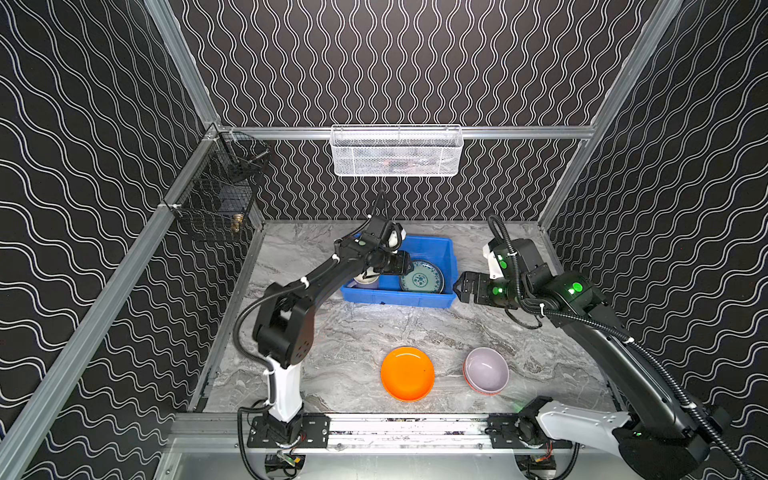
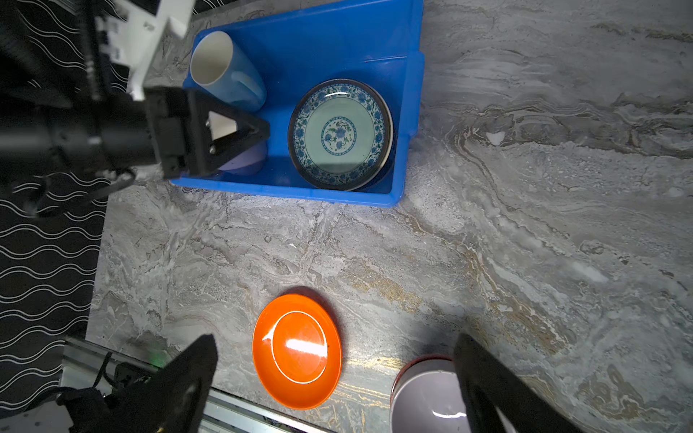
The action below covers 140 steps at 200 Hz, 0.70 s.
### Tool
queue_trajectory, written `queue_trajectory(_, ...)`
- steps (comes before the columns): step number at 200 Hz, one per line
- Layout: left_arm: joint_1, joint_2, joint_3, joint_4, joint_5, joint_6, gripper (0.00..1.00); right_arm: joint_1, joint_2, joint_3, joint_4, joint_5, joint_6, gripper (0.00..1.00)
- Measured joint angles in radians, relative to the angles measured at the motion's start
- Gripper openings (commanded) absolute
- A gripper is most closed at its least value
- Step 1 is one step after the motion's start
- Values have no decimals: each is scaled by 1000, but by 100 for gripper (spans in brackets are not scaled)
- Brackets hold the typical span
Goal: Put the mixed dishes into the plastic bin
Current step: 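Move the left gripper back to the orange plate on the table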
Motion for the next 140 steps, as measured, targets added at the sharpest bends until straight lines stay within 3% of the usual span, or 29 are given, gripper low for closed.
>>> queue_trajectory(48,-76,-394,-461,-66,-74,-2,51,4,22,-23,20,-42,-35,99)
queue_trajectory(77,-150,-578,-742,-75,-80,-95,53,10,45,-30,39,-90,-52,99)
queue_trajectory(103,-240,-638,-871,-38,-82,-184,53,16,55,-30,50,-119,-62,99)
queue_trajectory(140,-305,-622,-942,46,-118,-266,52,23,40,-44,55,-139,-72,99)
